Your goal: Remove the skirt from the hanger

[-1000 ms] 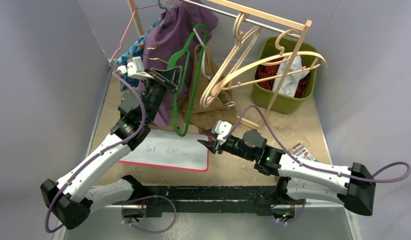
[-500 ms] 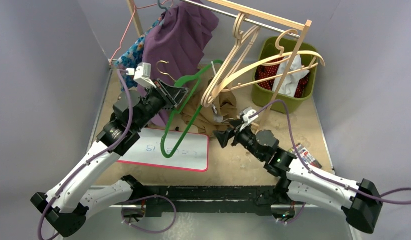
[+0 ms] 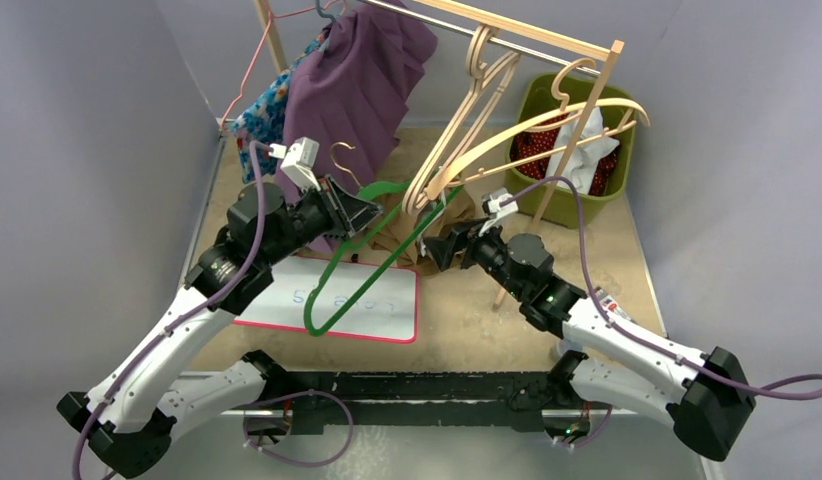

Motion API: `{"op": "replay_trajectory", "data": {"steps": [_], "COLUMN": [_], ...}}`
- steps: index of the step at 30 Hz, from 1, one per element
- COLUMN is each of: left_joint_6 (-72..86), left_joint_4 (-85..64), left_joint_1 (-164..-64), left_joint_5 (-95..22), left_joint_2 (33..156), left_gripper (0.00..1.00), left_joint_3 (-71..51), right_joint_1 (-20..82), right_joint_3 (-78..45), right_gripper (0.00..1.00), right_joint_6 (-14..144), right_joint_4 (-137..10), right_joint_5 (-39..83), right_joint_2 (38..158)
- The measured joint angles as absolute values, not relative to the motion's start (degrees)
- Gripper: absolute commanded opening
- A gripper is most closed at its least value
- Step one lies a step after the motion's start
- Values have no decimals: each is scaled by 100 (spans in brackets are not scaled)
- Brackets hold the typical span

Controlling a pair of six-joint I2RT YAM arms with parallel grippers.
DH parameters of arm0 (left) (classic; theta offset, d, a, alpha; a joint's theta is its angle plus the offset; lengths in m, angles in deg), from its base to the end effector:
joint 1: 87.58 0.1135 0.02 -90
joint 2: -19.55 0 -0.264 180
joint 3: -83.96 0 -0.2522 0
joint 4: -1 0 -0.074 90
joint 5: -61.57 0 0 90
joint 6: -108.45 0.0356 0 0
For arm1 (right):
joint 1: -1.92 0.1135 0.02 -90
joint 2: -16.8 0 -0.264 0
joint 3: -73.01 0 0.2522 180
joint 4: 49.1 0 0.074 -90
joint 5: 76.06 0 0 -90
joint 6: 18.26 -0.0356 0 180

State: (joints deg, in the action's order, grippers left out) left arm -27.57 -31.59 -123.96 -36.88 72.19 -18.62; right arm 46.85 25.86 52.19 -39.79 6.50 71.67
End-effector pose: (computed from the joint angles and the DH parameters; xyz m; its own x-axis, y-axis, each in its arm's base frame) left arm 0.1555 -0.1210 0.4142 -0.5825 -0.4549 -0.6736 0.4101 0.5510 -0.7268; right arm 0.1641 0.1572 0.2986 -0.1852 0.2840 -0.9408 -0.5801 0.7411 0.3379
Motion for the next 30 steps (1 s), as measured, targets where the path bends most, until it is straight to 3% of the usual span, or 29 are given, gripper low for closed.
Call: {"op": "replay_trajectory", "data": {"steps": [6,13,24,30], "left_joint_6": [-2735,-2567,-2482,-2276], "left_joint_4": [-3384,-3609,-3626,-3644], "left_joint_1": [-12396,-12396,-12394,-12394], "left_joint_5": [-3992,-4280,-4599,-4761], "left_joint_2": [7079,7035,6957,6946], "left_gripper": [0,0,0,0], "left_joint_3": [-1862,-1864,-1930,-1928], "right_joint_1": [4580,4473,4407,4313], "right_joint_3": [2601,2863,3163,3163], "right_gripper": [77,43,22,22], "right_joint_6": [5075,4974,4878,4918], "right_joint_4": [-3638,-3057,-2838,-3046], "right_joint_5": [600,619,449,281], "right_joint_2": [7349,7377,7174,6964]}}
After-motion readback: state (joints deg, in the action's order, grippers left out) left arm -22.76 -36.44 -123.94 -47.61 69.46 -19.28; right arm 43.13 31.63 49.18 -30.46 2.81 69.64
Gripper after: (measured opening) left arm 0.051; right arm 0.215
